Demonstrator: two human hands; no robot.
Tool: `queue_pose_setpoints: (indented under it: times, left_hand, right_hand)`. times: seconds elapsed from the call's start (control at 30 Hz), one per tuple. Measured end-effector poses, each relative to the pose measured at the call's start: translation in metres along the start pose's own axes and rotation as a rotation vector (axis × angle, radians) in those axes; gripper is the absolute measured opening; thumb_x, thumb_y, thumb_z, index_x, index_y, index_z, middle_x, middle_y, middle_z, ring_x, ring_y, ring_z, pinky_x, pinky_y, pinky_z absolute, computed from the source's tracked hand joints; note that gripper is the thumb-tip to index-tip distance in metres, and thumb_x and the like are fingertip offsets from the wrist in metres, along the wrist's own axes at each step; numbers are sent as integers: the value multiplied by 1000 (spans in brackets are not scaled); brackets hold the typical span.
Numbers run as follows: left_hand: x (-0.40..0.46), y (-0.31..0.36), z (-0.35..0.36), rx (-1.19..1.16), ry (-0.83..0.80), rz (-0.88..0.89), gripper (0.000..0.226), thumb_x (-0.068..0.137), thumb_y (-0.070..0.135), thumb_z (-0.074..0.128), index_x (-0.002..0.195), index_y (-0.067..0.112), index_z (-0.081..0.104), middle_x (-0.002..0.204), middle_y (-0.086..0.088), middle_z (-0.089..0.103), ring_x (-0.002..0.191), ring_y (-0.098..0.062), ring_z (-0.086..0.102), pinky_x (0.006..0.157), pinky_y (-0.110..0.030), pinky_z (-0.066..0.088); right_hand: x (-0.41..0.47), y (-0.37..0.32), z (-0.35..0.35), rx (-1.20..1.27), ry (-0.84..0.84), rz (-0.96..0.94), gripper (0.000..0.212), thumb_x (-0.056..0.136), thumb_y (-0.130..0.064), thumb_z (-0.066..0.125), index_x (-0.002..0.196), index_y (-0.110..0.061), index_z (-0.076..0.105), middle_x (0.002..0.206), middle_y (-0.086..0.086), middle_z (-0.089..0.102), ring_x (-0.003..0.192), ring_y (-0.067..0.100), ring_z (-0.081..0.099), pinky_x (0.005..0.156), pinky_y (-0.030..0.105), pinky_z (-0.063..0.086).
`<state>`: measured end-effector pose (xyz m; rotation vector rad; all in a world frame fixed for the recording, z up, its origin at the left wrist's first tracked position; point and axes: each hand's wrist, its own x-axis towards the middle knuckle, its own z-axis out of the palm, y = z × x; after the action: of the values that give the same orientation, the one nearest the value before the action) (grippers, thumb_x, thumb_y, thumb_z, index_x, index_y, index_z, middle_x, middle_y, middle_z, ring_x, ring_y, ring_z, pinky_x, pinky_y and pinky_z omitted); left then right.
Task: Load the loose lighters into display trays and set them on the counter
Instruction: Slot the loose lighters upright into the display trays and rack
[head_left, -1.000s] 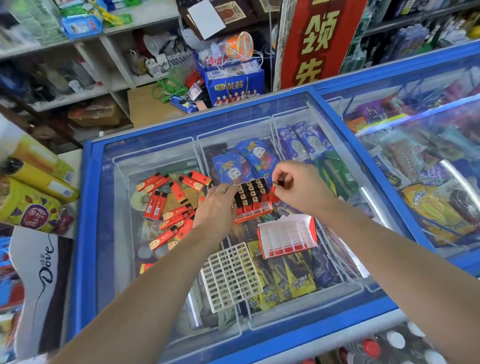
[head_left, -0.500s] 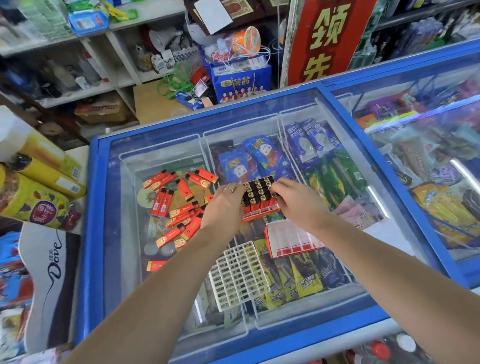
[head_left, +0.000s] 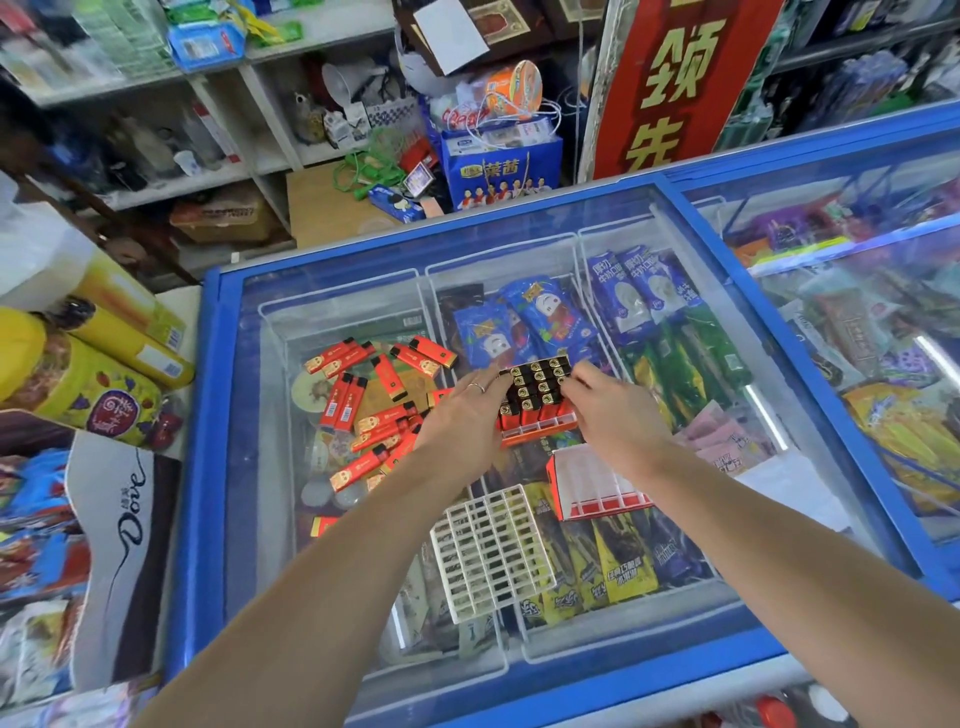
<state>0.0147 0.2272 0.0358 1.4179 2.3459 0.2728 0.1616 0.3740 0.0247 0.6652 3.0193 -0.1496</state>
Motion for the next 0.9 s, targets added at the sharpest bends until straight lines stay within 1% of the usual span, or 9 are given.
queue_pose_setpoints:
  times: [0.1, 0.17, 0.27, 0.33, 0.47, 0.57, 0.7, 0.77, 0.9]
  left_hand:
    - [-6, -16, -9, -48, 25, 6, 79, 94, 1, 58, 161, 23, 23, 169, -3, 20, 155, -24, 21, 125, -40, 25]
    - [-15, -32, -16, -97, 76, -57, 74, 93, -1, 53, 159, 25, 28, 167, -2, 26, 149, -26, 33, 118, -41, 36]
    - [-34, -61, -21, -144, 139, -151, 69, 90, -3, 50, 152, 25, 37, 153, -7, 47, 118, -31, 60, 90, -42, 53]
    - [-48, -81, -23, -166, 155, -207, 68, 89, -3, 49, 149, 26, 39, 140, -11, 56, 103, -30, 63, 79, -40, 51]
    - [-75, -110, -20, -148, 144, -313, 64, 91, -1, 47, 150, 22, 41, 139, -14, 56, 118, -37, 58, 92, -44, 49]
    - [-96, -124, -13, -136, 98, -366, 56, 91, 1, 49, 144, 19, 46, 135, -13, 58, 109, -32, 60, 82, -41, 50]
    - [-124, -139, 3, -40, -28, -401, 51, 88, 8, 59, 136, 17, 46, 123, -8, 60, 101, -29, 62, 74, -39, 51]
    - [-136, -143, 12, -12, -77, -385, 51, 87, 15, 67, 134, 15, 49, 124, -6, 58, 107, -28, 59, 76, -38, 50]
    - [-152, -153, 32, 83, -118, -335, 45, 88, 20, 67, 131, 16, 52, 131, -4, 52, 116, -29, 56, 89, -42, 51]
  right_hand:
    - [-2, -1, -1, 9, 5, 32, 28, 92, -2, 60, 117, -14, 58, 106, 1, 55, 69, 18, 57, 52, 29, 42]
    - [-2, -2, -2, 16, 0, 43, 25, 91, -1, 61, 114, -11, 59, 105, 2, 54, 70, 18, 58, 55, 31, 48]
    - [-3, -7, -3, 0, -4, 58, 17, 93, -1, 57, 107, -10, 60, 109, 2, 53, 75, 19, 59, 63, 35, 54]
    - [-3, -11, -4, -6, -5, 76, 17, 94, -1, 54, 107, -9, 61, 112, 2, 52, 80, 19, 60, 67, 36, 55]
    - [-1, -26, -13, 43, 55, 176, 22, 90, -1, 58, 110, -7, 58, 116, 7, 53, 81, 24, 64, 69, 37, 55]
    - [-2, -47, -17, 82, 178, 174, 26, 88, -2, 62, 112, -9, 55, 111, 9, 55, 69, 23, 61, 57, 34, 52]
    - [-7, -101, -11, 238, 288, 86, 24, 85, -3, 63, 107, -9, 57, 102, 5, 58, 62, 10, 47, 50, 17, 34]
    - [-12, -133, -1, 334, 262, 82, 19, 86, -4, 62, 103, -10, 56, 95, 2, 58, 60, 10, 50, 48, 16, 36]
    - [-19, -184, 32, 368, 132, 144, 15, 90, -18, 64, 101, -15, 54, 78, -4, 52, 63, 17, 54, 52, 29, 41]
